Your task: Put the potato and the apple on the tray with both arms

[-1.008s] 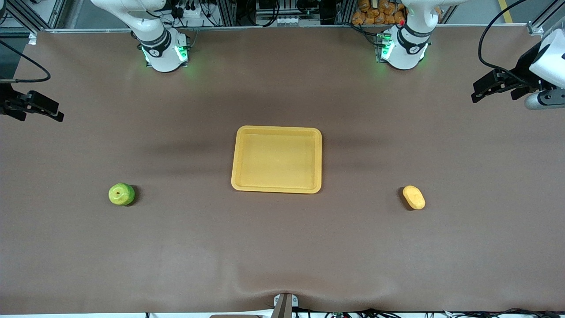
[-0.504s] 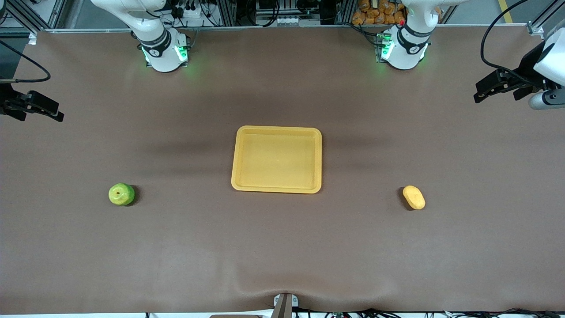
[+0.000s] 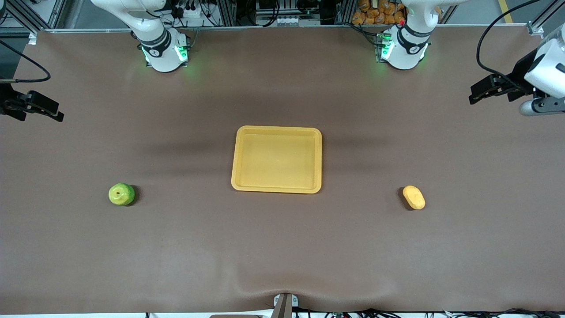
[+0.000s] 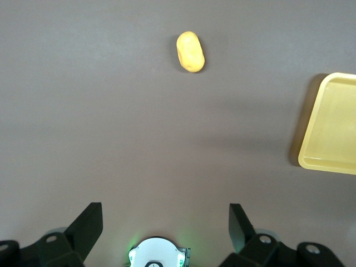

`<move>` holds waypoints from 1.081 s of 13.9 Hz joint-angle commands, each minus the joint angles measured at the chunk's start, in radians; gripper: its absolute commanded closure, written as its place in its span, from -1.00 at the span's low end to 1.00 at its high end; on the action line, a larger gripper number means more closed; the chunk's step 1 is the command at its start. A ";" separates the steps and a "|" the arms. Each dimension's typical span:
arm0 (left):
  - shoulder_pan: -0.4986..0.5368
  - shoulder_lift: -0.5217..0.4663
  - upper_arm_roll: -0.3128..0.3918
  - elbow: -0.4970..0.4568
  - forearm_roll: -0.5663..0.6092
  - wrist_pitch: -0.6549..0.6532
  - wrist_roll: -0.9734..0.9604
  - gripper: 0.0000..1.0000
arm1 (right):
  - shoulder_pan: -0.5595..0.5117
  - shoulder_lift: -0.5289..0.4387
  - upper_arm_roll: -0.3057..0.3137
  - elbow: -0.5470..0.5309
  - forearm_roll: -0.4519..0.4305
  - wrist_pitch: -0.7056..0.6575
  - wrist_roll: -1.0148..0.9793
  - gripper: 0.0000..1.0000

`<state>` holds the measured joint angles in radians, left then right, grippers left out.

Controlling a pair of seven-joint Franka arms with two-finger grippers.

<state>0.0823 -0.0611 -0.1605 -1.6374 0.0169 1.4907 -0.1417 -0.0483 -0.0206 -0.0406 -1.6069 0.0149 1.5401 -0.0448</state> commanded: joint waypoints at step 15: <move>0.025 0.079 -0.005 -0.355 0.029 0.545 -0.016 -1.00 | -0.019 0.031 0.010 0.018 -0.016 -0.014 -0.007 -1.00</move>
<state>0.1009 0.0196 -0.1601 -1.9699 0.0266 1.9907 -0.1418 -0.0486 0.0055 -0.0443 -1.6073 0.0148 1.5391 -0.0448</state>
